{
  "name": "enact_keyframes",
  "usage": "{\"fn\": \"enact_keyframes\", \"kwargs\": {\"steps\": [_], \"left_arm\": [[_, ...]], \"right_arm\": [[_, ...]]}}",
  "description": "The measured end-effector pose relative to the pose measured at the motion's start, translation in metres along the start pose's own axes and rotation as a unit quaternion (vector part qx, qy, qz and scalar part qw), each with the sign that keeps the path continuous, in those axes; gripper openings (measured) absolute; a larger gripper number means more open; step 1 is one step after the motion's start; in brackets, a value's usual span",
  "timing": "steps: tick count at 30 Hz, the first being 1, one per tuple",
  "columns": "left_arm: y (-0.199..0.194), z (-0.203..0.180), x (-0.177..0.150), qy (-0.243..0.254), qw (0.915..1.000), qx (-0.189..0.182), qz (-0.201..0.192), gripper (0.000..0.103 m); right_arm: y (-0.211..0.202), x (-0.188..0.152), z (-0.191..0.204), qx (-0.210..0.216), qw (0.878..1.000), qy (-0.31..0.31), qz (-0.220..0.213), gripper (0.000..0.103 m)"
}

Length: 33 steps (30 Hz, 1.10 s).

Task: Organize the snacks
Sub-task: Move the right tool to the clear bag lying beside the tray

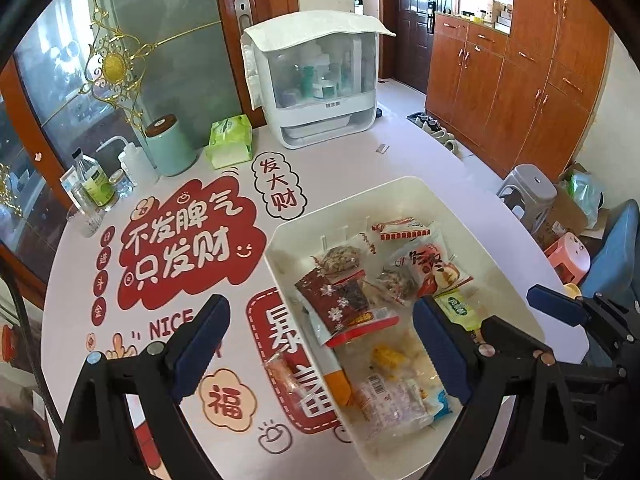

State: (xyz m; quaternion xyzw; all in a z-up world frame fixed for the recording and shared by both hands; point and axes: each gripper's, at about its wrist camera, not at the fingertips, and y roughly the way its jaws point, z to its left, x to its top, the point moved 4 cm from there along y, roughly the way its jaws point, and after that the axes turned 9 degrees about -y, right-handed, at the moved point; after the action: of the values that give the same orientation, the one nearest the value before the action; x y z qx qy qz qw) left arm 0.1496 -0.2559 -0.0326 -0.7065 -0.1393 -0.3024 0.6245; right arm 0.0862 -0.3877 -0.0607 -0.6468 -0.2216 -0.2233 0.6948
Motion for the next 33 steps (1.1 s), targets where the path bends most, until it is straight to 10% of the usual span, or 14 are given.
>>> {"fn": "enact_keyframes", "kwargs": {"steps": [18,33], "left_arm": [[-0.056,0.125,0.018,0.015,0.9979,0.04,-0.049,0.092],[-0.012,0.216,-0.012,0.028,0.9994,0.014,-0.015,0.092]], "right_arm": [[-0.024,0.003,0.077,-0.02,0.999,-0.027,-0.035,0.062],[0.001,-0.01,0.185,-0.055,0.997,-0.042,-0.044,0.062]]}}
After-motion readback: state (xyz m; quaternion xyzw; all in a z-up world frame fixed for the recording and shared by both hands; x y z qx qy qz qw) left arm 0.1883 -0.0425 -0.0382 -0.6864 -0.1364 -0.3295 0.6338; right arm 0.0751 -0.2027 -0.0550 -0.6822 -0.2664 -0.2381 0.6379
